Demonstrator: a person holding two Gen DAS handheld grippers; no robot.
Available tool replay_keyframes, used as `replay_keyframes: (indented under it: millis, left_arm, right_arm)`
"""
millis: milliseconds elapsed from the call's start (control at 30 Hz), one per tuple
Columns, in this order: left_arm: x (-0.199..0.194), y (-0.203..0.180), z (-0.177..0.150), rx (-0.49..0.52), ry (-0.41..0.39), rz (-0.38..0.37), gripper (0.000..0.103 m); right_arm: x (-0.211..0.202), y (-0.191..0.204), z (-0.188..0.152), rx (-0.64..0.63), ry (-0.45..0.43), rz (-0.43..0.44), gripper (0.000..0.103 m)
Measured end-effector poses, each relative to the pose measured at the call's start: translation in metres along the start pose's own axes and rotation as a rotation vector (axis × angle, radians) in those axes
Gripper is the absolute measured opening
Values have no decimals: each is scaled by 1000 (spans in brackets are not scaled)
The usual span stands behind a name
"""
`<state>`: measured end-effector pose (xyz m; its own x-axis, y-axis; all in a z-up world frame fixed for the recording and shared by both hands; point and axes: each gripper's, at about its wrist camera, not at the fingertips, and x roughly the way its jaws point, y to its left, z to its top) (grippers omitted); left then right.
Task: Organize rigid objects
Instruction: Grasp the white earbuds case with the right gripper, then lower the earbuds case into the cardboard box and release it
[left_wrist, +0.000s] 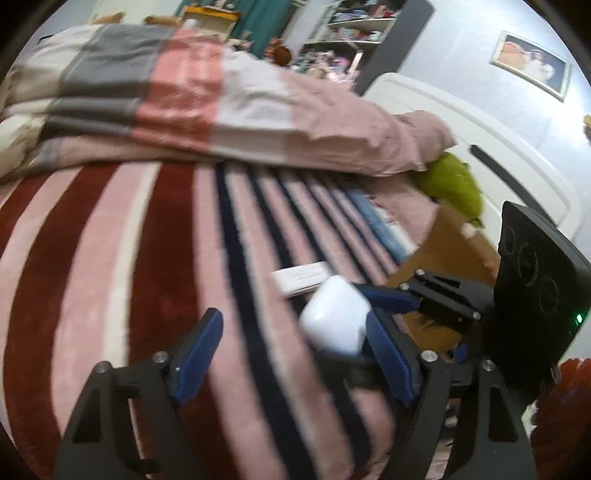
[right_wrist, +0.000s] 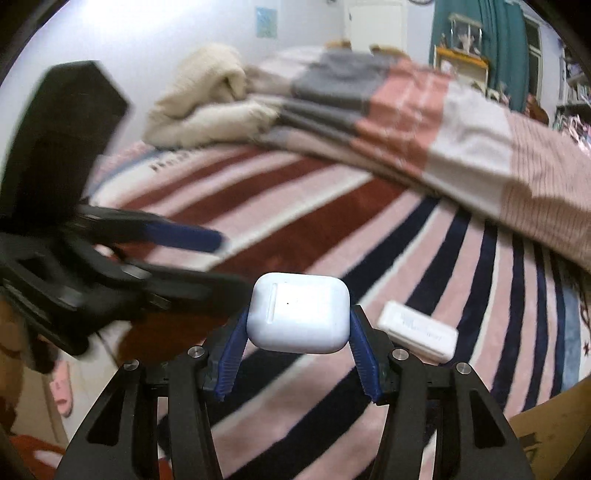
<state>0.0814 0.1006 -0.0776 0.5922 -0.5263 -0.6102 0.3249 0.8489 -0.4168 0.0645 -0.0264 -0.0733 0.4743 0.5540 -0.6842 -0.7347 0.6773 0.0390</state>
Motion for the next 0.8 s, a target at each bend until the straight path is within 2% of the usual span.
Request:
replay_keyframes:
  millis: [200, 300, 500, 667, 800]
  left_arm:
    - [-3, -68, 26, 93, 7, -96, 34]
    - [0, -104, 37, 153, 3, -78, 34]
    - [24, -171, 57, 241, 23, -106, 34]
    - [65, -216, 68, 290, 103, -141, 34]
    - [96, -239, 73, 314, 177, -155, 34]
  right_arm:
    - [-56, -6, 4, -3, -88, -11, 49]
    - [-84, -25, 1, 39, -127, -13, 49]
    - [-139, -66, -11, 87, -179, -82, 49]
    - [-170, -104, -29, 138, -150, -144, 49]
    - [-181, -136, -43, 190, -83, -184, 49]
